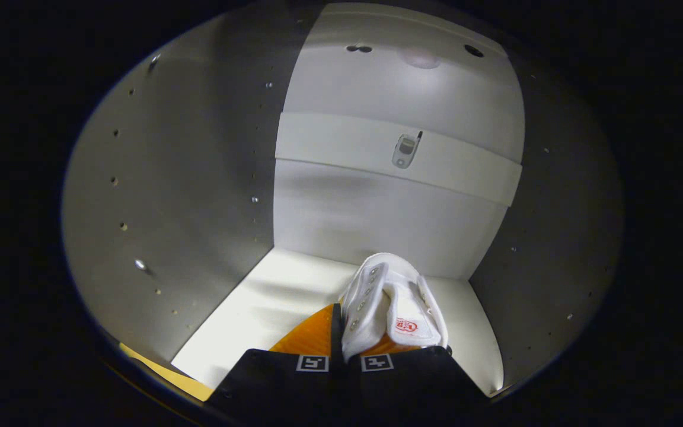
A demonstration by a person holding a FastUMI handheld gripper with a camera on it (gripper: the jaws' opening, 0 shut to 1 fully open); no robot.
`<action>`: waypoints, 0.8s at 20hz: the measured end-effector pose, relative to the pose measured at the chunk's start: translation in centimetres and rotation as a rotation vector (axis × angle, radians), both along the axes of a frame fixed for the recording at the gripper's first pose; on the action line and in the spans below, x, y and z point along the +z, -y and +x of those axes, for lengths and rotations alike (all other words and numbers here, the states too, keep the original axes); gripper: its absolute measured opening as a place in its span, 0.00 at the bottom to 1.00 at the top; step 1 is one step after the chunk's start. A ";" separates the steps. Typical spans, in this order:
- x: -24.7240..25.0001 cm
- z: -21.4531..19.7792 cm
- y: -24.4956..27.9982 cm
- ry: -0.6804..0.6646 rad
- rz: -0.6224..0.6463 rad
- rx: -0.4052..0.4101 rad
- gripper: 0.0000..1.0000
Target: Open the shoe cabinet door, grab the shoes and put them into the shoe cabinet, then close the shoe cabinet door.
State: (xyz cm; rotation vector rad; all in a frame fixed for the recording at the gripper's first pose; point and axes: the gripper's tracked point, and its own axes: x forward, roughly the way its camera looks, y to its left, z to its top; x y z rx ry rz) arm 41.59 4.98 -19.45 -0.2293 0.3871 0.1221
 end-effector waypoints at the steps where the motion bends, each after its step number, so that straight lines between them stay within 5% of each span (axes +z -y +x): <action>1: -0.6 0.3 0.0 -0.008 -0.012 -0.001 0.05; 8: -1.9 0.4 0.3 -0.063 0.000 -0.086 0.11; 10: -1.8 -0.3 -0.3 -0.080 0.053 -0.081 0.21; 11: -1.5 -0.5 -0.4 -0.083 0.081 -0.088 0.35; 16: -0.4 -3.2 -1.0 -0.105 0.165 -0.096 0.75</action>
